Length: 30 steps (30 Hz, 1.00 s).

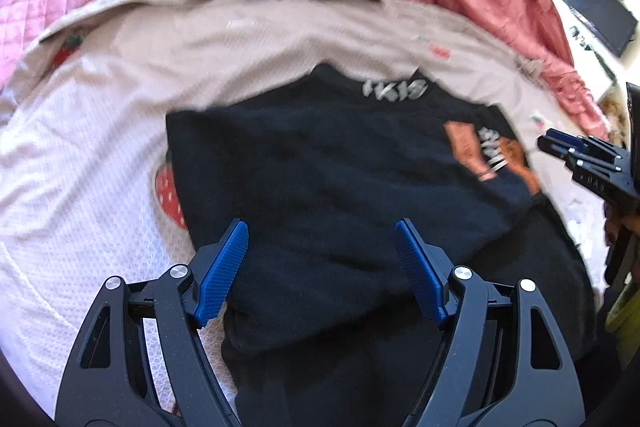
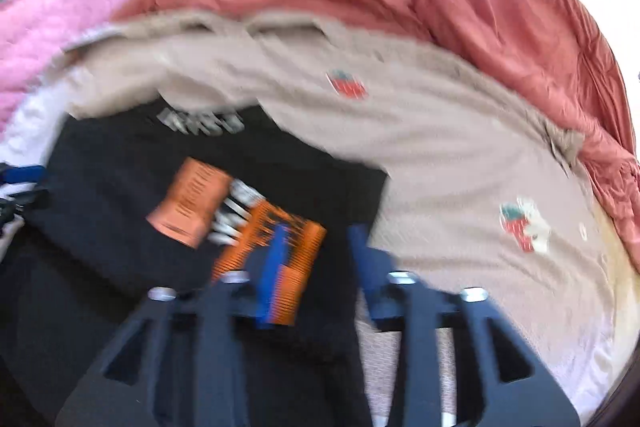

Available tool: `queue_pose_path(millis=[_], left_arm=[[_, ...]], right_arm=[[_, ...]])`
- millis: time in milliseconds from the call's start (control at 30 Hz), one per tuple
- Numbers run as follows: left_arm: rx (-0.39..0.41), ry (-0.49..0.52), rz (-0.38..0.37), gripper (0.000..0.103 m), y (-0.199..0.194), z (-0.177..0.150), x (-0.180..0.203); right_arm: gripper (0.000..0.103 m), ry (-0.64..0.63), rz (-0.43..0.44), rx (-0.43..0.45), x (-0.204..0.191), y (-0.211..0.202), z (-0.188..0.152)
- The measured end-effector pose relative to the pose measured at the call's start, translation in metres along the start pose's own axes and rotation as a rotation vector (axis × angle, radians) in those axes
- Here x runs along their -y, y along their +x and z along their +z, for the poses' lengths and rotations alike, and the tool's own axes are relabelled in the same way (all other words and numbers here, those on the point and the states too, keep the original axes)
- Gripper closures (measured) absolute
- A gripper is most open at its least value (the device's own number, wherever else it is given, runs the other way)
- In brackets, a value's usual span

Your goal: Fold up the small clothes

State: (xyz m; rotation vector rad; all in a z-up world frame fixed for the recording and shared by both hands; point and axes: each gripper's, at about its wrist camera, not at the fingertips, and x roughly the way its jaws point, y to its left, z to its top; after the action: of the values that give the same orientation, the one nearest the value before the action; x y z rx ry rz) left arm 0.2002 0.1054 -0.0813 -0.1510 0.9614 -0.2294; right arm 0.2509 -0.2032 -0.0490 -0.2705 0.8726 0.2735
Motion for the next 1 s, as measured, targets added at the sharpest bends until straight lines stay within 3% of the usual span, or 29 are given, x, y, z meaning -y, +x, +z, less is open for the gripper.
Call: queue_pose_path(millis=[67, 133, 267, 333, 500, 667, 733, 800, 1000], left_arm=[[0.038, 0.018, -0.010, 0.033, -0.009, 0.002, 0.006], [0.040, 0.045, -0.015, 0.031, -0.010, 0.002, 0.012], [-0.071, 0.087, -0.021, 0.025, 0.013, -0.007, 0.019], [-0.097, 0.107, -0.004, 0.025, 0.021, -0.011, 0.021], [-0.109, 0.150, 0.016, 0.023, 0.024, -0.013, 0.025], [-0.064, 0.116, -0.021, 0.016, 0.011, -0.007, 0.024], [-0.053, 0.102, -0.024, 0.013, 0.007, -0.005, 0.023], [-0.050, 0.094, -0.009, 0.009, 0.006, -0.004, 0.023], [-0.042, 0.120, 0.050, 0.009, 0.003, -0.004, 0.029]], right_arm=[[0.062, -0.034, 0.065, 0.025, -0.015, -0.008, 0.004], [0.062, -0.060, 0.097, -0.004, -0.030, -0.005, 0.002], [0.061, -0.089, 0.127, -0.116, -0.054, 0.016, -0.008], [0.054, -0.078, 0.107, -0.201, -0.061, 0.028, -0.018], [0.047, 0.059, 0.132, -0.222, -0.040, 0.036, -0.025], [0.040, 0.036, 0.115, -0.203, -0.045, 0.027, -0.021], [0.026, 0.056, 0.116, -0.181, -0.043, 0.020, -0.022], [0.019, 0.068, 0.101, -0.161, -0.041, 0.014, -0.024], [0.016, 0.073, 0.091, -0.108, -0.037, -0.001, -0.030]])
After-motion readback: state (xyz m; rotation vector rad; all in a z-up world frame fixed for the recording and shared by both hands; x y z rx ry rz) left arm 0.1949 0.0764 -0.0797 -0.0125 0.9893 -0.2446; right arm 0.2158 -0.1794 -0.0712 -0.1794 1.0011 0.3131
